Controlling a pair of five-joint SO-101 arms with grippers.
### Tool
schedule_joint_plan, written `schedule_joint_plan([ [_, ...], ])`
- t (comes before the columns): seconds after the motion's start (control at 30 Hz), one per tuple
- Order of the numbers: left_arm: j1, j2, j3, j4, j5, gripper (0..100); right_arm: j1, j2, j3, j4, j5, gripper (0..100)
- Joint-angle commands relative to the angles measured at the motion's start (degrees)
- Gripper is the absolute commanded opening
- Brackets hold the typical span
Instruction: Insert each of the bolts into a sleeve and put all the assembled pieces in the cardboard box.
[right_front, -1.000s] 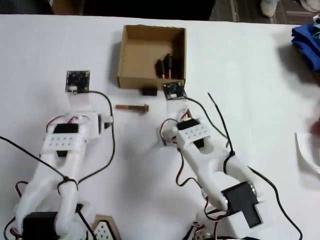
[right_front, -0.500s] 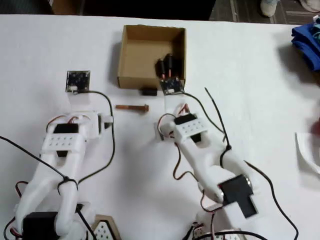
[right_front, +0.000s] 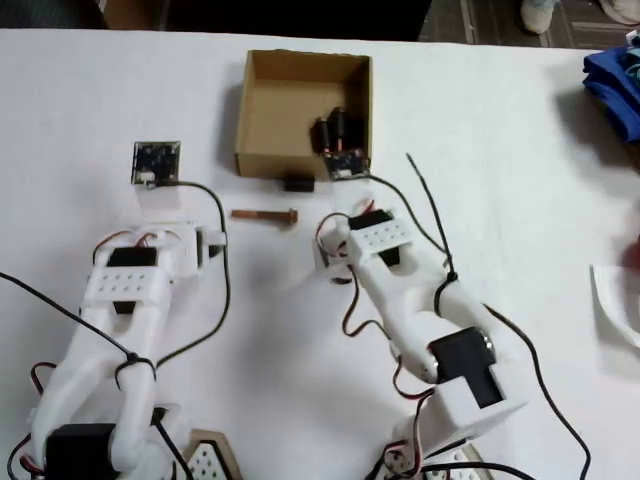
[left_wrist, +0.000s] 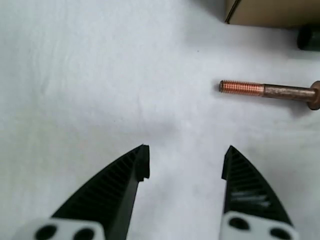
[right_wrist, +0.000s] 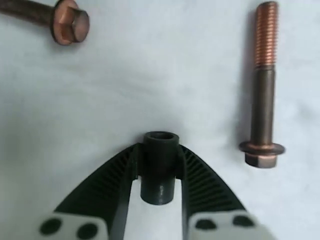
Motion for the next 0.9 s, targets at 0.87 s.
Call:
schedule_joint_plan([
  [0.87, 1.41, 0.09, -7.52, 10.37, -9.85, 25, 2.77, -40.66, 21.10, -14.46, -3.87, 1.9],
])
